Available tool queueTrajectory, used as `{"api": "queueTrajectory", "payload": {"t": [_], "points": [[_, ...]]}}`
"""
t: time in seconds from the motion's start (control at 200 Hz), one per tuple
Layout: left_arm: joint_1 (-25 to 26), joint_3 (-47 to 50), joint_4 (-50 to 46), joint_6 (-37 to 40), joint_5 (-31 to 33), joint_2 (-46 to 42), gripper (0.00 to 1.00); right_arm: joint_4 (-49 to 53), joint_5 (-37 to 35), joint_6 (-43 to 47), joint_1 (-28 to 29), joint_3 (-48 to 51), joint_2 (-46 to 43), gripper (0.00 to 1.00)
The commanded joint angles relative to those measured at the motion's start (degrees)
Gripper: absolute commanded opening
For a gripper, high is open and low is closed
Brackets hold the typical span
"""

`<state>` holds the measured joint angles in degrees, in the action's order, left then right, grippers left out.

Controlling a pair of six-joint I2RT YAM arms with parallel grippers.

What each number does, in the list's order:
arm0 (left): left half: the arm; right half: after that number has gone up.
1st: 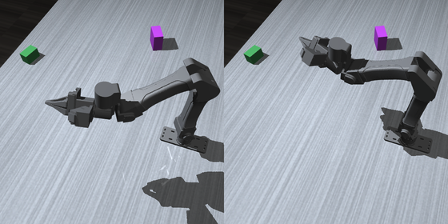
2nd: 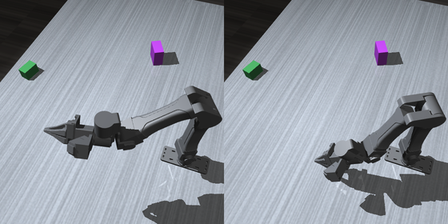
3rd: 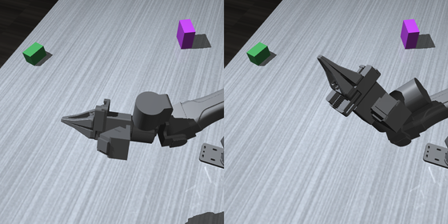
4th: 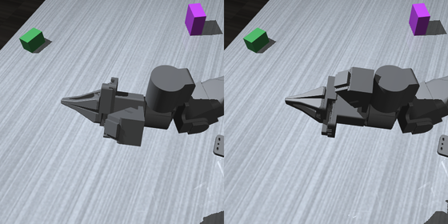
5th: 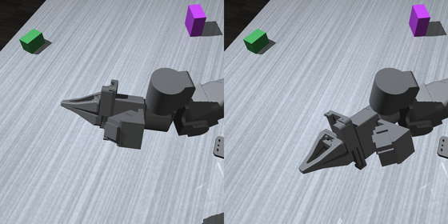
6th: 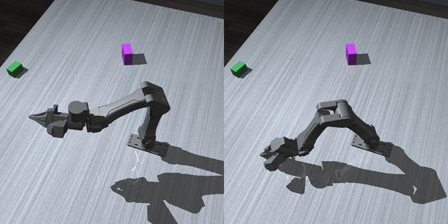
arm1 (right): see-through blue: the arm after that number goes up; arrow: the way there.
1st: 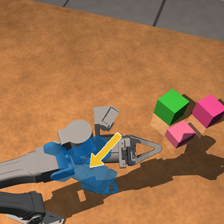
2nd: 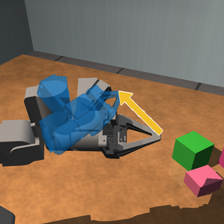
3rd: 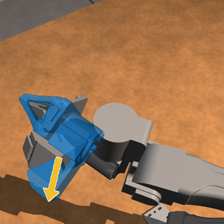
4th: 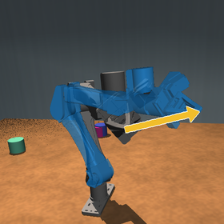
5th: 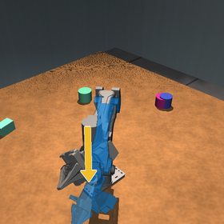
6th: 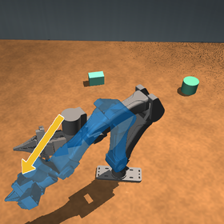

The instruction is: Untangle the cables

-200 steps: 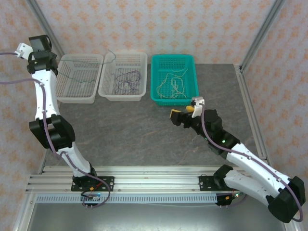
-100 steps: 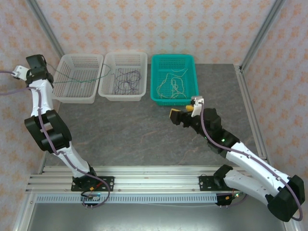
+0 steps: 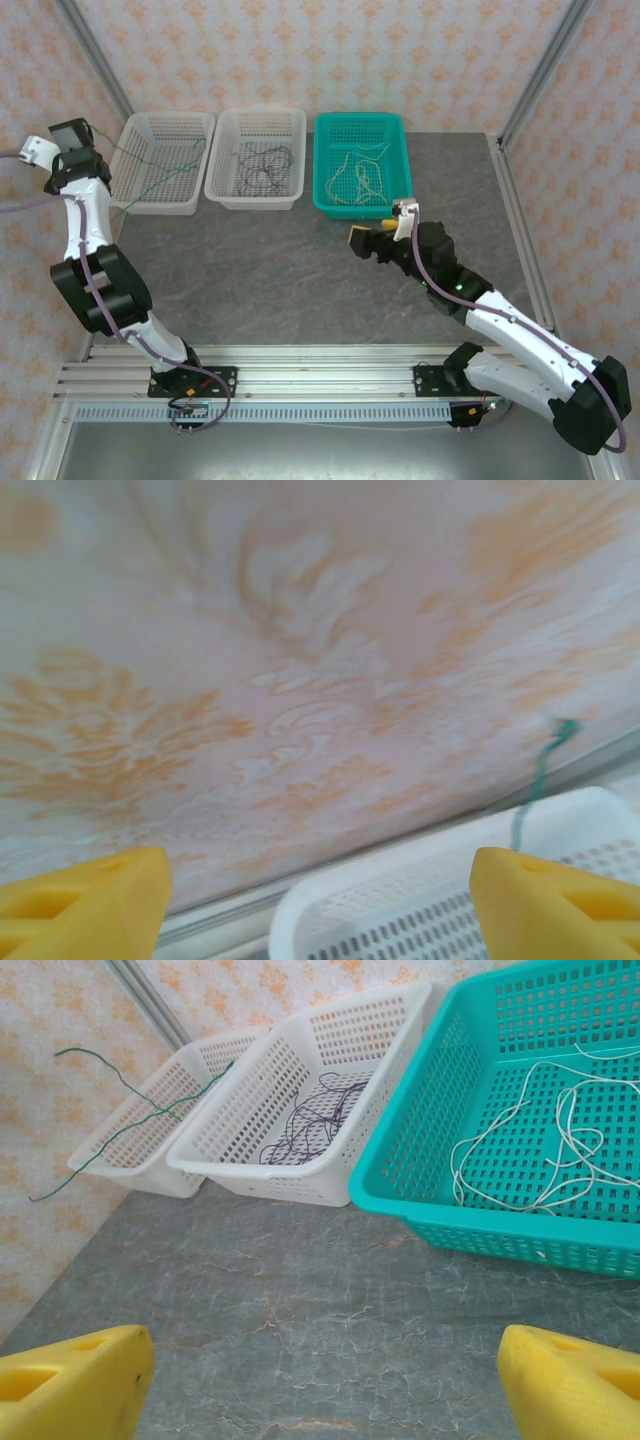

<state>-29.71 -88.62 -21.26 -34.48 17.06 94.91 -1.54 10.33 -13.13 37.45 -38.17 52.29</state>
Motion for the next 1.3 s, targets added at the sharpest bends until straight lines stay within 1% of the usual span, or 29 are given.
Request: {"api": "queueTrajectory", "payload": {"t": [0.0,0.015,0.06,0.115,0.175,0.245,0.295,0.35,0.405,0.535,0.545,0.616,0.676,0.756,0.811,0.886,0.976,1.091,1.161,1.201,1.241,1.261,1.296], "points": [[3.4,0.0,5.1,3.1,-7.4,-6.7,0.79,-2.7,1.2,-1.2,0.0,-1.6,1.2,0.90],[3.9,-0.1,4.9,3.5,-8.7,-7.0,0.79,-3.0,1.3,-1.2,0.0,-1.6,1.5,0.90],[5.9,-1.5,2.8,7.9,-12.4,-7.0,0.78,-3.9,1.7,-1.6,0.0,-1.6,2.1,0.90],[8.7,-3.9,-0.5,13.0,-15.1,-6.0,0.75,-4.8,2.4,-2.0,0.0,-1.6,3.0,0.90],[11.9,-6.8,-4.8,20.1,-19.1,-3.5,0.71,-5.2,3.1,-2.4,0.0,-1.9,3.6,0.90],[14.9,-11.7,-11.7,27.8,-21.3,0.9,0.71,-5.2,4.0,-2.4,0.0,-1.9,3.7,0.90],[17.0,-16.2,-18.3,33.2,-20.1,4.9,0.71,-5.0,4.5,-2.0,0.0,-1.9,3.4,0.90],[18.9,-20.9,-25.0,38.3,-15.9,9.3,0.72,-4.9,4.5,-1.7,0.0,-1.3,2.7,0.90],[20.0,-20.7,-26.1,41.2,-11.0,11.5,0.73,-5.2,4.7,-1.5,0.0,-0.6,2.1,0.90],[20.0,-17.6,-24.3,45.0,-6.0,14.1,0.74,-4.8,6.1,-0.3,0.0,-0.4,1.7,0.91],[20.0,-17.7,-24.4,45.4,-5.6,15.6,0.75,-4.7,6.1,-0.1,0.0,-0.4,1.8,0.91],[20.0,-18.3,-25.3,48.2,-4.9,18.0,0.77,-4.2,6.8,0.9,0.0,-0.9,2.1,0.91],[20.0,-19.8,-27.0,50.8,-4.7,20.2,0.82,-3.5,7.2,2.0,0.0,-1.6,2.6,0.92],[20.0,-22.1,-29.2,53.1,-1.3,23.4,0.84,-2.2,6.9,3.3,0.0,-3.0,3.4,0.92],[20.0,-22.6,-29.6,54.9,-0.5,25.2,0.85,-1.6,6.6,4.2,0.0,-4.0,3.9,0.93],[20.0,-22.8,-30.0,56.1,0.6,27.2,0.85,-1.5,6.2,4.2,0.0,-5.4,5.0,0.94],[20.0,-22.8,-29.1,57.1,4.4,29.1,0.85,0.4,6.8,4.1,0.0,-8.1,6.4,0.94],[19.4,-24.7,-29.1,57.1,7.2,31.4,0.85,1.6,7.3,4.0,0.0,-10.1,7.8,0.94],[18.9,-25.1,-28.2,57.2,7.8,31.8,0.85,1.8,7.1,3.9,0.0,-10.8,8.4,0.94],[18.6,-25.4,-27.9,57.2,7.6,32.1,0.83,1.8,6.9,3.6,0.1,-11.2,8.8,0.94],[18.4,-26.3,-28.0,56.9,7.3,32.5,0.77,1.7,6.7,3.3,0.0,-11.5,9.1,0.94],[18.2,-26.9,-28.3,56.6,7.0,32.9,0.72,1.6,6.7,3.2,-0.1,-11.7,9.2,0.94],[17.9,-28.1,-28.8,55.9,6.4,33.4,0.60,1.5,6.6,2.9,-0.1,-12.0,9.4,0.94]]}}
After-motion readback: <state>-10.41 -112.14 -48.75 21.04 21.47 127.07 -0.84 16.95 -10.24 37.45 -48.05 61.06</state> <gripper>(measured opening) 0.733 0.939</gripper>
